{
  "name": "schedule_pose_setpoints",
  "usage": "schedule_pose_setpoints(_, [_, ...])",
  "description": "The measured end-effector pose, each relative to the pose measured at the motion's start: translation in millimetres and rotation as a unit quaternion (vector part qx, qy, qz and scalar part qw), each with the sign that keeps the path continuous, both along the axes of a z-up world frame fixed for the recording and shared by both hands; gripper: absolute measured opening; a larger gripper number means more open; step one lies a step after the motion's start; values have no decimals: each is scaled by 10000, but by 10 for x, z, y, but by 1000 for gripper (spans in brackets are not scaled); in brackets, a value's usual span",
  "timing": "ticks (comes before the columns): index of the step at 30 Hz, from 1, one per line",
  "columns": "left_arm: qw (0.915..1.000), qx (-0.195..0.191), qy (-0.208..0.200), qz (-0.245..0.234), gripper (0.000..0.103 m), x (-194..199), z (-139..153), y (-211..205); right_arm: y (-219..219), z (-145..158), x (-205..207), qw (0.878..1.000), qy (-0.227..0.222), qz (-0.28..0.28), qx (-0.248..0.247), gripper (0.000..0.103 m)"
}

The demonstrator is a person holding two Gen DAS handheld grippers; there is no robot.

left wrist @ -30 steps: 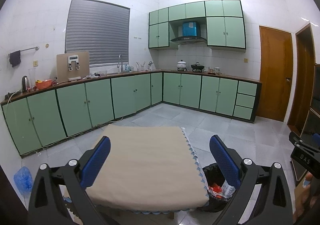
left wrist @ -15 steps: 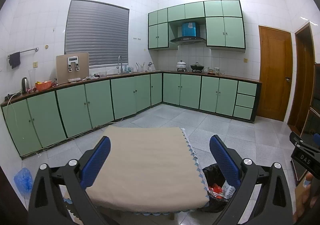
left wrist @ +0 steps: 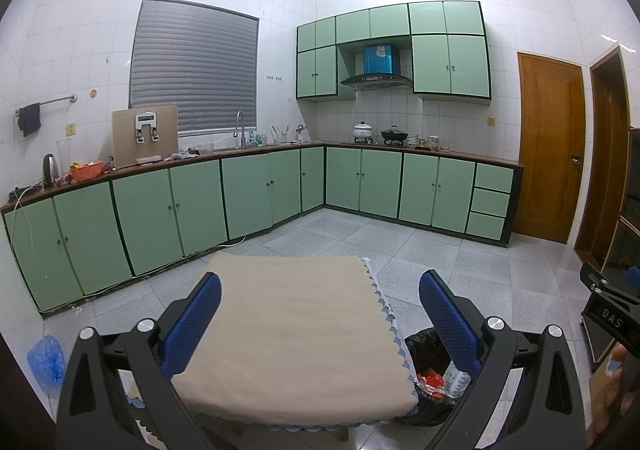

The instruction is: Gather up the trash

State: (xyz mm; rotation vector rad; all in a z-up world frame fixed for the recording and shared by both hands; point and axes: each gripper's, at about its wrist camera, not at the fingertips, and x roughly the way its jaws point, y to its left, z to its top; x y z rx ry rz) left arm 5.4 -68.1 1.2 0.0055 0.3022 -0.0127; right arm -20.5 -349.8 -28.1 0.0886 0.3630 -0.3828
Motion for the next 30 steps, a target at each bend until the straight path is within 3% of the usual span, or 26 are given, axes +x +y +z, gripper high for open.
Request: schedule_pose_setpoints(30, [10000,-18,35,-19,97,-6,-44,-9,-19,72,33,10000,23,10,22,98])
